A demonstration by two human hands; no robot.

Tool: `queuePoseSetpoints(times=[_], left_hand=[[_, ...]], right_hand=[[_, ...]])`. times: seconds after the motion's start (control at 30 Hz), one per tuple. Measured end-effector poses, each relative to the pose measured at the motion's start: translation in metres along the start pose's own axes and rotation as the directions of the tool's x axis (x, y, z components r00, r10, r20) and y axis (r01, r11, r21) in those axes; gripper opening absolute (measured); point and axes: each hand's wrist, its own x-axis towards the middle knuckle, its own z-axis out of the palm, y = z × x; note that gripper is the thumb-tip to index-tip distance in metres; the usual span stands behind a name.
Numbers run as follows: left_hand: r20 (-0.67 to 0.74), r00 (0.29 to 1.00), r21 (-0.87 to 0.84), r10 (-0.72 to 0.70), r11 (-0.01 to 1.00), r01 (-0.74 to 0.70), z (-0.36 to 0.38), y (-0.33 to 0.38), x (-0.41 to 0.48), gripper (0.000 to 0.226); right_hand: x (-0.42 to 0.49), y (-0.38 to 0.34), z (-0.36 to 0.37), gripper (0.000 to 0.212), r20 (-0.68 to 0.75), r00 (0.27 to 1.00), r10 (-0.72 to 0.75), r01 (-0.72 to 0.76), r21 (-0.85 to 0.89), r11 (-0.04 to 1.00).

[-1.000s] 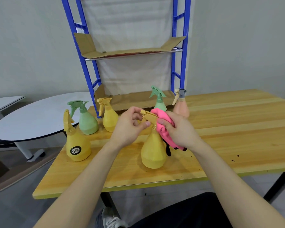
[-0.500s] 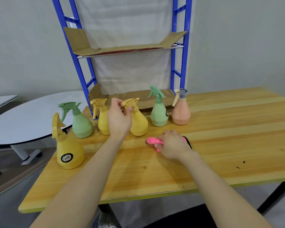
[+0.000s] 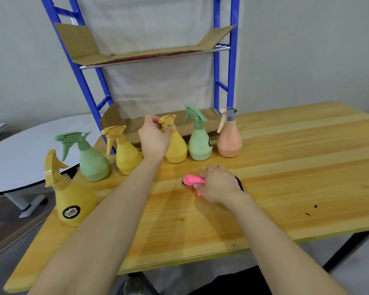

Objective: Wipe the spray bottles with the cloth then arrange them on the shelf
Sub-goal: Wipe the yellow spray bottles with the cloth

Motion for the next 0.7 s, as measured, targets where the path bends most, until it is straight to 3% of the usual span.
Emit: queuePoseSetpoints(times=[0.2, 0.3, 0.37, 0.43, 0.5, 0.6, 0.7], left_hand=[[0.041, 0.998, -0.046, -0.046, 0.998, 0.048, -0.020, 0.003, -0.017, 0.047], [0.030, 0.999, -0.056, 0.018, 0.998, -0.017, -0.032, -0.002, -0.050, 0.041], [0.217, 0.974, -0.074, 0.061, 0.996, -0.046, -0.038, -0.006, -0.079, 0.045], [0.476, 0.879, -0.076, 0.036, 0.997, 0.001, -0.046, -0.012, -0.101, 0.061], [0.609, 0.793, -0.053, -0.016, 0.997, 0.061, -0.054, -0.017, -0.114, 0.067], [0.680, 0.734, -0.199, 0.007, 0.964, 0.174, -0.067, -0.011, -0.126, 0.043], [0.607, 0.794, -0.321, 0.018, 0.920, 0.224, -0.077, -0.001, -0.131, 0.024]], right_hand=[[-0.002, 0.005, 0.003, 0.031, -0.030, 0.999, -0.022, 0.023, 0.024, 0.999], [-0.005, 0.007, 0.002, 0.033, -0.057, 0.998, -0.005, 0.009, 0.073, 0.997], [-0.004, 0.011, -0.008, 0.029, -0.013, 1.000, -0.006, 0.008, 0.113, 0.994], [-0.010, 0.015, -0.029, 0.020, 0.086, 0.996, -0.025, 0.002, 0.249, 0.969], [-0.021, 0.015, -0.047, 0.020, 0.143, 0.988, -0.065, -0.013, 0.486, 0.874], [-0.040, 0.006, -0.060, 0.024, 0.160, 0.975, -0.154, -0.028, 0.777, 0.628], [-0.049, -0.005, -0.062, 0.022, 0.130, 0.977, -0.169, -0.027, 0.862, 0.505]])
